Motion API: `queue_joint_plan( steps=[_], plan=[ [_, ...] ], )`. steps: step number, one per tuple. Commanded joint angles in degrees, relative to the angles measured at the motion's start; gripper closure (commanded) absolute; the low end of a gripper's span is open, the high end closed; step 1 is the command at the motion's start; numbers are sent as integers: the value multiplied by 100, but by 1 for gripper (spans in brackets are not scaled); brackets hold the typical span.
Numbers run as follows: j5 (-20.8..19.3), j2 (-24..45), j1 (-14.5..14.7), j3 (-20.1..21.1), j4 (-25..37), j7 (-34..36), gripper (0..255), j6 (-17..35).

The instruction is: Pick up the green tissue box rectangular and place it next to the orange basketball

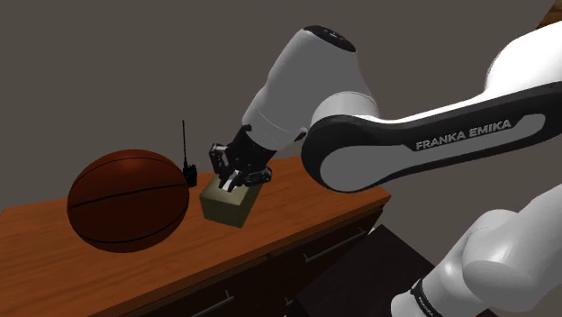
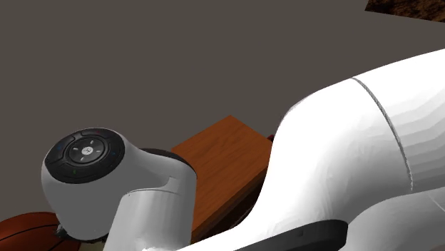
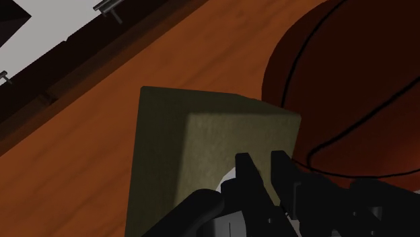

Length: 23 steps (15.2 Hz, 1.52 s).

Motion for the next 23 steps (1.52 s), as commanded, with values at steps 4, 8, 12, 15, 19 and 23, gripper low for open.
queue_joint_plan(
  steps=[4, 8, 12, 15, 19, 23],
  plan=[
    [-183, 191, -67, 101, -239, 154, 255, 404],
    [-404, 383, -145, 199, -399, 338, 255, 720],
    [-711, 605, -242, 301, -537, 584, 255, 1031],
    [-1017, 795, -326, 374, -624, 826, 255, 1257],
    [-1281, 941, -380, 413, -674, 1032, 255, 1408],
    [-1281, 941, -380, 412, -674, 1032, 255, 1408]
  ],
)
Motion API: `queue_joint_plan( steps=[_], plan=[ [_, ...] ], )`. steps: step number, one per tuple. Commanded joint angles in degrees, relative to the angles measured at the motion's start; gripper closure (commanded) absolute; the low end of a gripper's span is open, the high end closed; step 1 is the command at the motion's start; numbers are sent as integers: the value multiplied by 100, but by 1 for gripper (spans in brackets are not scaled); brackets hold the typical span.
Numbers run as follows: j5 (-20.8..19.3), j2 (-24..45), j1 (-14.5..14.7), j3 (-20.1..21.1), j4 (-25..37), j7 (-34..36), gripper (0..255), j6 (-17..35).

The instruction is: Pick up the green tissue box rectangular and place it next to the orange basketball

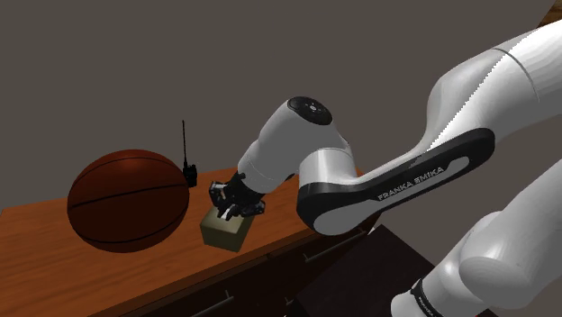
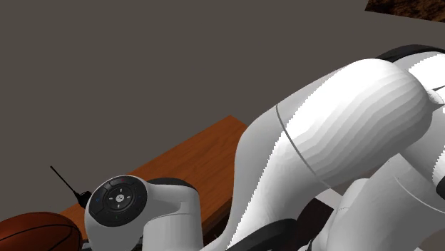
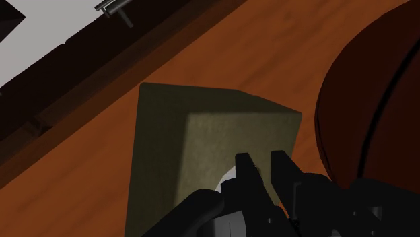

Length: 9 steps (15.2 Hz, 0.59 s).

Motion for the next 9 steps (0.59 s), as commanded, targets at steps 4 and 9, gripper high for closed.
queue_joint_plan(
  steps=[4, 9],
  plan=[
    [-2, 1, 0, 0, -1, 2, 0, 2],
    [776, -517, 182, -113, -69, -558, 0, -308]
  ],
)
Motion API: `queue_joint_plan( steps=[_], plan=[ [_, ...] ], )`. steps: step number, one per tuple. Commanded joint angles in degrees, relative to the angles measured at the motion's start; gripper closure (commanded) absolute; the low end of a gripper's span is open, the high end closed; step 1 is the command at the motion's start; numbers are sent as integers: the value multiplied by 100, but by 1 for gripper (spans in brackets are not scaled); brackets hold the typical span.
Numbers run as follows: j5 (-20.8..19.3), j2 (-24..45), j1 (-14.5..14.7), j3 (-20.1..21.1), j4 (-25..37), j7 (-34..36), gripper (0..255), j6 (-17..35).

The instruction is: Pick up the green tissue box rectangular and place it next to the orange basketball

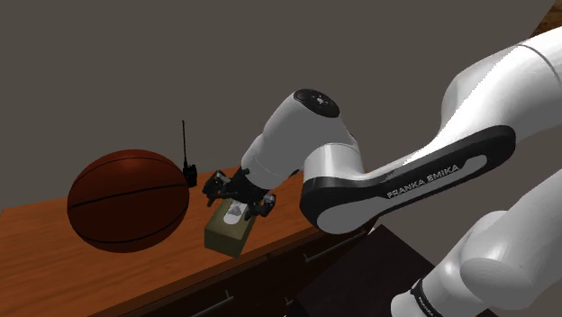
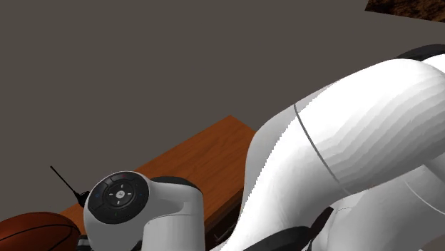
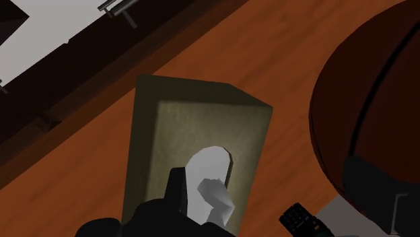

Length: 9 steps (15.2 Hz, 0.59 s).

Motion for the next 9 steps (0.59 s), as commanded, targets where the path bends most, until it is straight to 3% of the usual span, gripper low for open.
queue_joint_plan(
  steps=[1, 2, 9],
  plan=[
    [604, -426, 179, -142, -27, -432, 0, -305],
    [789, -601, 276, -229, -31, -565, 0, -451],
    [777, -597, 299, -252, -31, -556, 0, -451]
  ],
)
